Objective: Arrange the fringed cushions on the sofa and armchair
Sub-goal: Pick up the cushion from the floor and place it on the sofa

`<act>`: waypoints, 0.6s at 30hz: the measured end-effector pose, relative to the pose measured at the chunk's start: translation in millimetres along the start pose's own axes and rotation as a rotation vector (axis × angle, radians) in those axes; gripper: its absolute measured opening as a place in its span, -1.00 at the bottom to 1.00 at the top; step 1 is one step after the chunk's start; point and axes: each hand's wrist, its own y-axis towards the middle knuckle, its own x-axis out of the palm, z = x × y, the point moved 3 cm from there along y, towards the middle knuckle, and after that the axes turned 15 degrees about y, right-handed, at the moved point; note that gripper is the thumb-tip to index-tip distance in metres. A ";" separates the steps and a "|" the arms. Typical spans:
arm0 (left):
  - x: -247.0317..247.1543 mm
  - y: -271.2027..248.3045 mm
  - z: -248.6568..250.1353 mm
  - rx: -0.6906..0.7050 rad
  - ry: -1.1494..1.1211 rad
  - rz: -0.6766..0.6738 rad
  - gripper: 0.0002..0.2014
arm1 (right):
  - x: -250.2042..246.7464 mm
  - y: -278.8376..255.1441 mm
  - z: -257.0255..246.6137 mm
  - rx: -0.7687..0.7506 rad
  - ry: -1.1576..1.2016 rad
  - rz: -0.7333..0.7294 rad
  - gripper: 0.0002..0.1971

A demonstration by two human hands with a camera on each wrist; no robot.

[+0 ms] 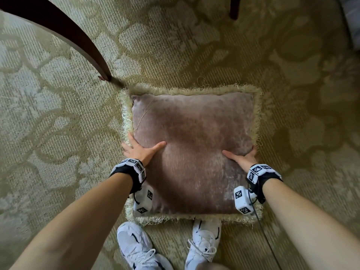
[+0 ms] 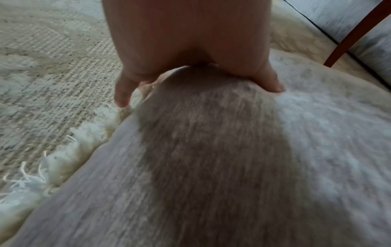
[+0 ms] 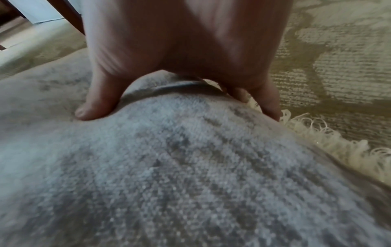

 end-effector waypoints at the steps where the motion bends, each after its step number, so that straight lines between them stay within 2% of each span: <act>1: 0.5 0.9 -0.9 0.018 -0.068 -0.028 0.46 | -0.1 0.3 -0.2 -0.003 0.019 -0.017 0.39; 3: 1.5 0.1 -1.2 0.058 -0.196 -0.081 0.46 | -1.1 -1.1 -1.3 -0.013 0.051 -0.050 0.36; 6: -1.5 -7.7 2.3 0.082 -0.242 -0.063 0.48 | -2.4 -9.0 -5.0 -0.024 0.061 -0.082 0.34; 18: -50.1 -99.1 30.0 0.225 -0.102 0.102 0.37 | -34.5 -91.4 -15.7 -0.085 0.029 -0.117 0.35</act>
